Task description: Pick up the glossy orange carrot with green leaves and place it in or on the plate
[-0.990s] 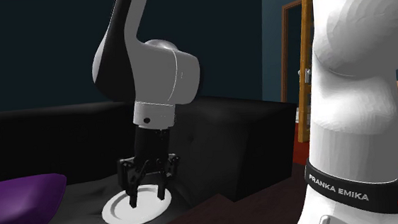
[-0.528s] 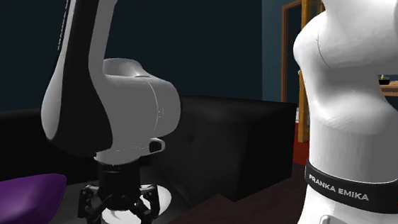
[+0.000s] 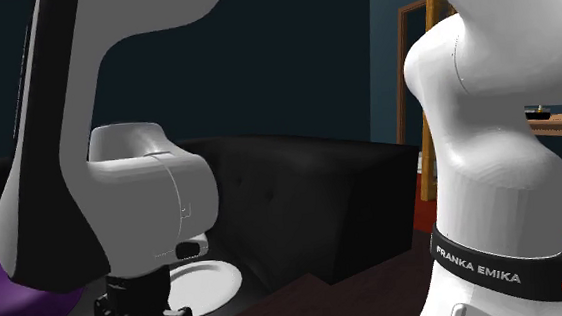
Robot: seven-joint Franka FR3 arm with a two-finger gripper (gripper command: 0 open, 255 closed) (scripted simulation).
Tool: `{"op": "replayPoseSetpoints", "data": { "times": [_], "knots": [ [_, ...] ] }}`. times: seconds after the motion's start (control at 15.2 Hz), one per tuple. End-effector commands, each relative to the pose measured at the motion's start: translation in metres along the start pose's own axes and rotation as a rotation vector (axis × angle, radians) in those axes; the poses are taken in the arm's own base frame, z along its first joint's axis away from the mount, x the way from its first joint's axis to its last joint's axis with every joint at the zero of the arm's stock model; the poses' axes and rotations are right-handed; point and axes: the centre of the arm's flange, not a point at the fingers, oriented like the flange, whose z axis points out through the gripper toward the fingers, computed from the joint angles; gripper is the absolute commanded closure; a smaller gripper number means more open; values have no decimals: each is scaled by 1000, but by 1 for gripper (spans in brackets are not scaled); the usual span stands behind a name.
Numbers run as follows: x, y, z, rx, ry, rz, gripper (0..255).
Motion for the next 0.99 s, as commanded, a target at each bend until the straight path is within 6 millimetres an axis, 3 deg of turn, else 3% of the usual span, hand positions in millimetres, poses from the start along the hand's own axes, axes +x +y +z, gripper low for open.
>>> {"op": "replayPoseSetpoints", "data": {
  "times": [0.0, 0.59, 0.66, 0.92],
  "knots": [
    [0, 1, 12, 0, 0, 3, 0],
    [0, 1, 15, 0, 0, 2, 0],
    [0, 1, 15, 0, 0, 2, 255],
    [0, 1, 15, 0, 0, 2, 255]
  ]
}}
